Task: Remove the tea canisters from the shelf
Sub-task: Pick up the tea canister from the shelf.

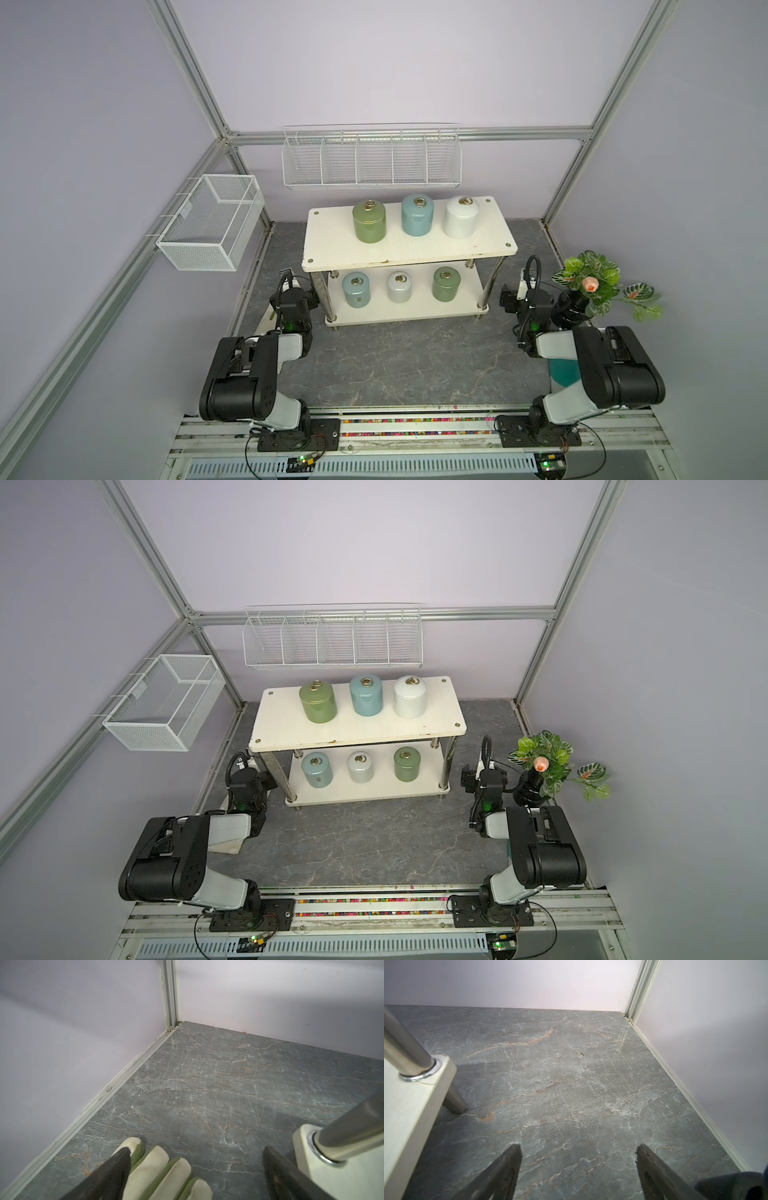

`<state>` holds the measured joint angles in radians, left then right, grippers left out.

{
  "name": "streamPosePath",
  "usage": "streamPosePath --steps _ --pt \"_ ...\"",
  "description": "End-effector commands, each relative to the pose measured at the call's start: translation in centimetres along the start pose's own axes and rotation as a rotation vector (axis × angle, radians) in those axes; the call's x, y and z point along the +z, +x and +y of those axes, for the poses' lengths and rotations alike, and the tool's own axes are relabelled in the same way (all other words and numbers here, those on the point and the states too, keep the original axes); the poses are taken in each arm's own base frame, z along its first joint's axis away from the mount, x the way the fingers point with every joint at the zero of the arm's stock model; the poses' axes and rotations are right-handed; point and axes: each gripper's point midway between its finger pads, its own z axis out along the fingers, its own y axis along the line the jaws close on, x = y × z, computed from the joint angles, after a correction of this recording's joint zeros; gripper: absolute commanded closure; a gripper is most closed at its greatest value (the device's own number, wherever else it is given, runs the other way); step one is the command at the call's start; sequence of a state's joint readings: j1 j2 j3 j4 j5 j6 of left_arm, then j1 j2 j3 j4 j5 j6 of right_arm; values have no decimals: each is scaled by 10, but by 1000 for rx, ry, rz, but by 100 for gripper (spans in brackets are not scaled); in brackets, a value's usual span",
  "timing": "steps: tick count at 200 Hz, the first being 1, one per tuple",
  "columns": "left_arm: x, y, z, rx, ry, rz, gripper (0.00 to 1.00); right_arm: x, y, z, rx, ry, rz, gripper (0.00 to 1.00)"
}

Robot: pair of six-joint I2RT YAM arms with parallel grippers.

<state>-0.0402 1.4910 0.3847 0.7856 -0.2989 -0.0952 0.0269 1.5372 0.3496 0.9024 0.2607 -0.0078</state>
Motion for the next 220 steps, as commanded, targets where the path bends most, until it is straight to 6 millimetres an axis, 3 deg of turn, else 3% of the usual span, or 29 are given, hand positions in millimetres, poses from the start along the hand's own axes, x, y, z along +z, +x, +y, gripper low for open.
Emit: streamPosePath --steps 1,27,41,70,93,123,180,220 --pt "4 -8 -2 5 -1 -16 0 1 -8 1 13 -8 -23 11" --pt "4 -8 -2 9 -1 -18 0 0 -9 1 13 -10 -26 11" --pt "0 -20 -1 11 -6 -48 0 -2 -14 4 4 -26 -30 11" --pt "-20 -47 9 -17 -69 3 0 -8 -28 11 -13 -57 71 11" --pt "-37 -51 15 -60 -137 9 0 -15 -38 12 18 -6 142 11" --pt "-58 -41 23 -74 -270 70 0 -39 -55 9 -38 113 195 11" --pt "-110 -60 81 -159 -610 42 0 -100 -90 -32 77 272 138 11" --pt "-125 -75 90 -243 -659 20 0 -124 -102 -19 66 192 146 11"
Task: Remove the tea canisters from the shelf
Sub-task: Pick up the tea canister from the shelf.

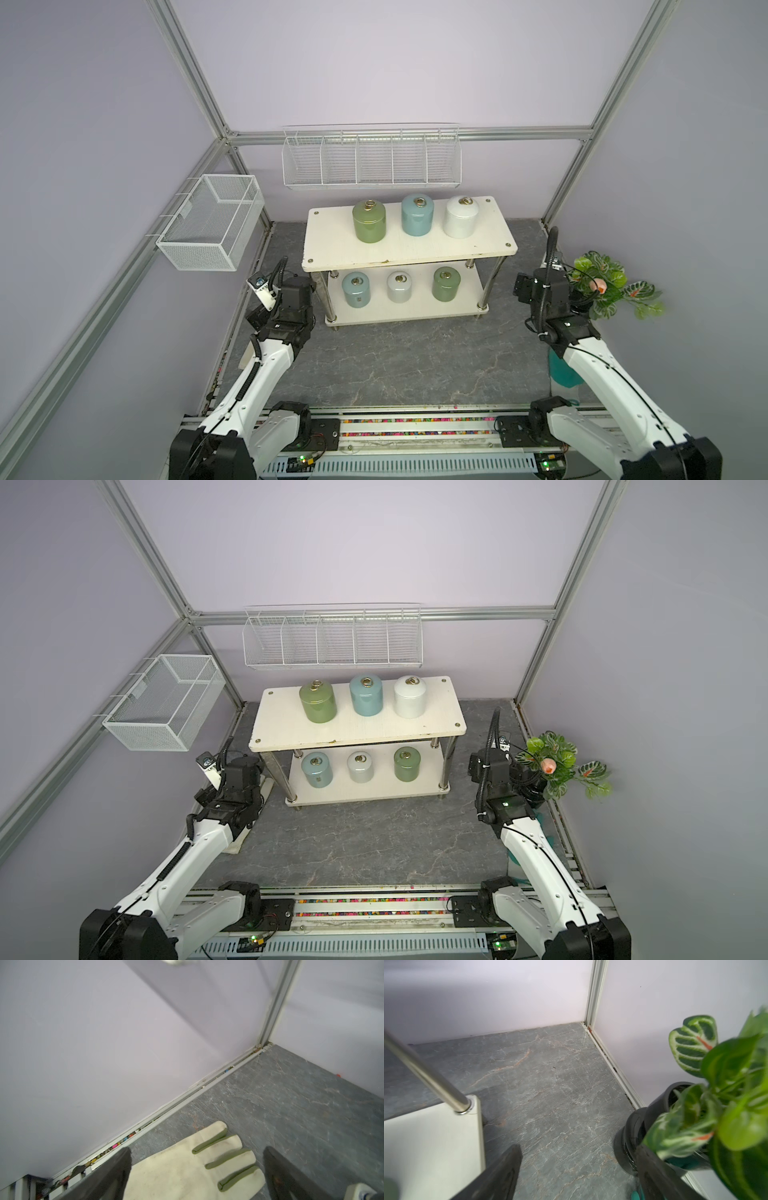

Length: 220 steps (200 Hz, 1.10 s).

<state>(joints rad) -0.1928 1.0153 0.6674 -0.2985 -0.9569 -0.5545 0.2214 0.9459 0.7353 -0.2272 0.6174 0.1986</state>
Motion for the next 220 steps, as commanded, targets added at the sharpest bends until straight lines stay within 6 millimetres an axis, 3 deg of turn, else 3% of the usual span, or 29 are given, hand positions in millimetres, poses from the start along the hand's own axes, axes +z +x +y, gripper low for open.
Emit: streamPosePath --steps 1,43,74,130,205,208,220 --pt "-8 -9 22 -52 -98 -6 0 -14 7 -4 -12 3 52 11" --pt "-21 -35 35 -78 -143 -20 0 -37 23 24 -73 -101 103 11" --pt "-29 -46 34 -106 -105 -18 0 -56 34 50 -119 -191 107 11" --pt "-46 -75 33 -126 -36 -7 0 -95 41 79 -182 -333 77 11" --pt "-80 -123 36 -119 105 -15 0 -169 36 161 -466 -711 -41 11" --pt "-81 -124 35 -122 117 -12 0 -175 26 164 -455 -727 -60 11" --pt "-88 -129 29 -125 179 -3 0 -188 23 175 -485 -778 -83 11"
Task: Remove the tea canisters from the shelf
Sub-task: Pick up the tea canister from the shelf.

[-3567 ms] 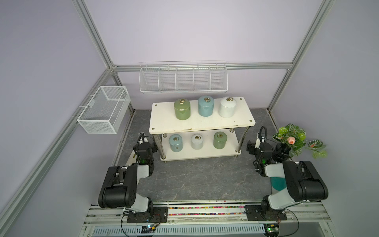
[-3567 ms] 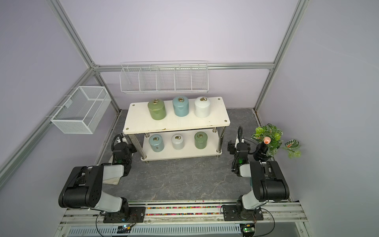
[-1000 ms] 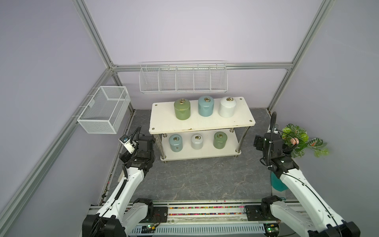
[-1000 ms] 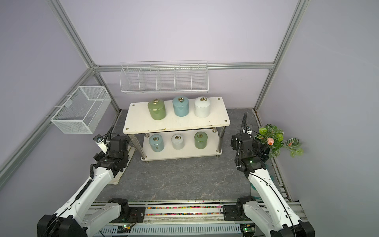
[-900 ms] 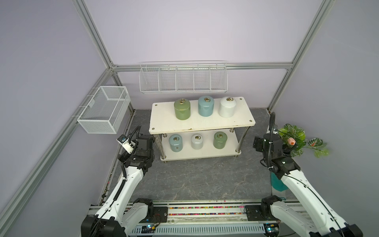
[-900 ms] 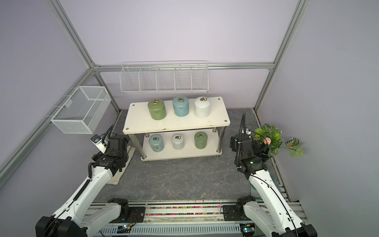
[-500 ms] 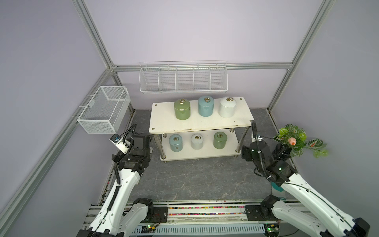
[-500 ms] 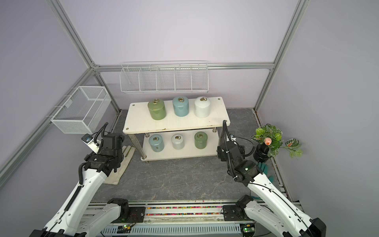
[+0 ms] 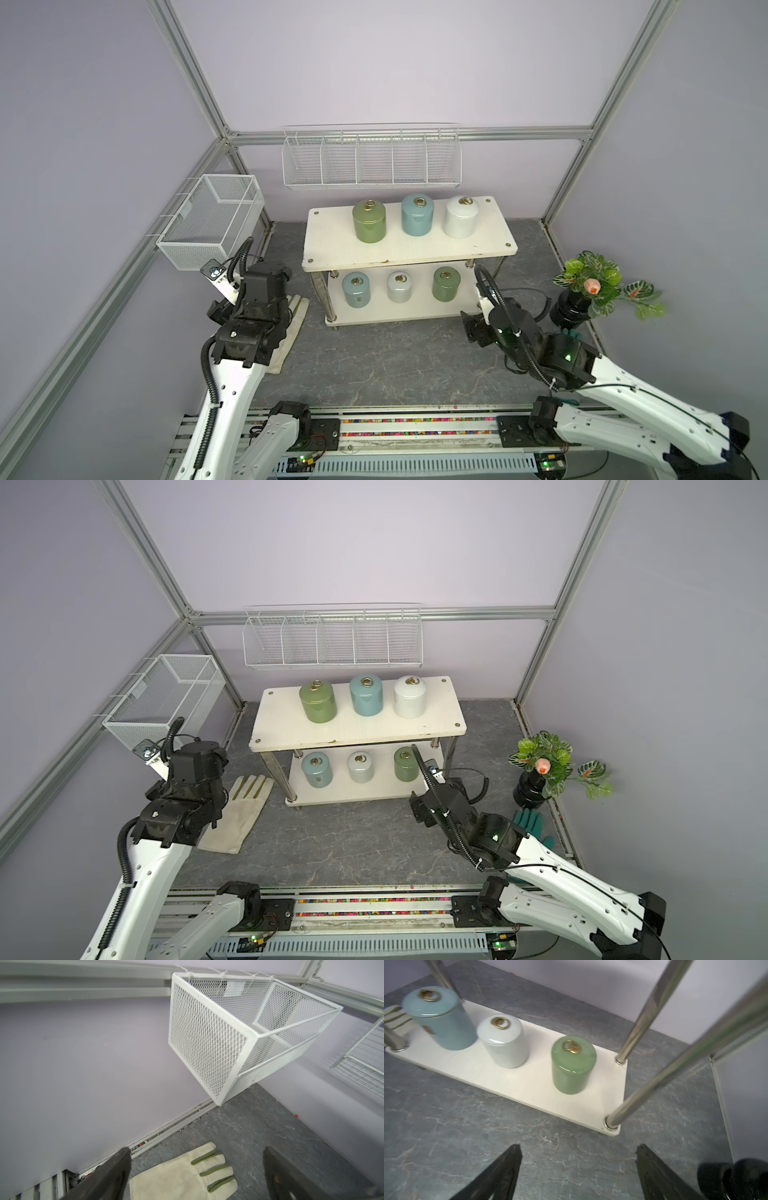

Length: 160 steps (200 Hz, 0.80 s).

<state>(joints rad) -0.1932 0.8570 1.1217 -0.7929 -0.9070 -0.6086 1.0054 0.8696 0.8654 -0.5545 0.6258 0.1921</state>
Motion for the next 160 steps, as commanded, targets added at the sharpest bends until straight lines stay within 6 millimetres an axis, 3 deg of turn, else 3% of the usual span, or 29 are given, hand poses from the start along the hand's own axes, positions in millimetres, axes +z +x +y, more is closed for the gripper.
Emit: streamPosePath --steps 1,21,62,107,123,160 --pt "-14 -8 -8 21 101 36 0 -11 -31 27 -83 -103 -82 11" --pt "-26 -13 -22 17 213 67 0 -22 -50 41 -97 -154 -140 11" --pt "-61 -25 -66 10 538 126 0 -45 -99 43 -62 -178 -291 11" --pt "-102 -35 -106 -12 867 122 0 -50 -140 48 -77 -145 -383 11" --pt "-113 -35 -118 6 952 133 0 -54 -155 43 -71 -113 -426 11" --pt "-128 -35 -137 18 1085 136 0 -70 -189 10 -3 37 -547 11"
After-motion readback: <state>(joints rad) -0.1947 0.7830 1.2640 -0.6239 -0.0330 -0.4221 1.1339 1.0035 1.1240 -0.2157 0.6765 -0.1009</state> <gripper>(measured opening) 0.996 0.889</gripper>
